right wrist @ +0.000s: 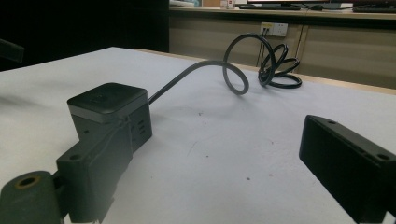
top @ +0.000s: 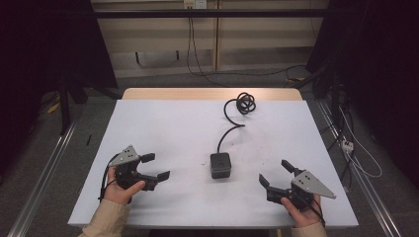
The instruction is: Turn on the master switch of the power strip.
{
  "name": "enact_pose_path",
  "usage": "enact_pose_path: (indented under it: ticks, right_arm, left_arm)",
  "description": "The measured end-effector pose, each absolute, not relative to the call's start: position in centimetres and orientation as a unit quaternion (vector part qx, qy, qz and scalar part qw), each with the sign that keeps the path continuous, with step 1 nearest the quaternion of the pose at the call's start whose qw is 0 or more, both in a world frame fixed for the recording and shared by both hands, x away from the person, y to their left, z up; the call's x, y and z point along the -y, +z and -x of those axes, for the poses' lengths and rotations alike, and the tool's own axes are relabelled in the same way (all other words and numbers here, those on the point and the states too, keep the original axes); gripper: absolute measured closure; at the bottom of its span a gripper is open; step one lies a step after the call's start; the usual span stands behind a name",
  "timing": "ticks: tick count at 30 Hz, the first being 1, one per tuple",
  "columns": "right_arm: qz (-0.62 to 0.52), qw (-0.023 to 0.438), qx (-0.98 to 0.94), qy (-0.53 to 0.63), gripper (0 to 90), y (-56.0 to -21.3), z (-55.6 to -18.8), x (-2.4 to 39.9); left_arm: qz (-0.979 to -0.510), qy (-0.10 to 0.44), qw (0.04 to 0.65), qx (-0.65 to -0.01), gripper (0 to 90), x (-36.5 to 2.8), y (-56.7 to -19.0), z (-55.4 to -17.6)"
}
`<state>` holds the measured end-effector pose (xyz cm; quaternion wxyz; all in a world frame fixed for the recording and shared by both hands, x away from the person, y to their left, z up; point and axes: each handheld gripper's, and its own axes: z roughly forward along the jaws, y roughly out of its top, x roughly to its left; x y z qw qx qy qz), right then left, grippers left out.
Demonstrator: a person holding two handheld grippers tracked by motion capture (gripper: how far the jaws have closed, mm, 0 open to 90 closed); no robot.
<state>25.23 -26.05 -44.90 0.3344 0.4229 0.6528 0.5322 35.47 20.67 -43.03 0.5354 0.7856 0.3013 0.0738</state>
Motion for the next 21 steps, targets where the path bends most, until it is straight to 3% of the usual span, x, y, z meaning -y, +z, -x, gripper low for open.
enact_pose_path:
  ticks: [21]
  right_arm:
    - [-0.423, 0.335, -0.653, 0.532, 9.0, -44.9, -25.2, 26.1]
  left_arm:
    - [-0.787, 0.092, 0.522, -0.316, 6.0, -23.1, -43.8, -35.2]
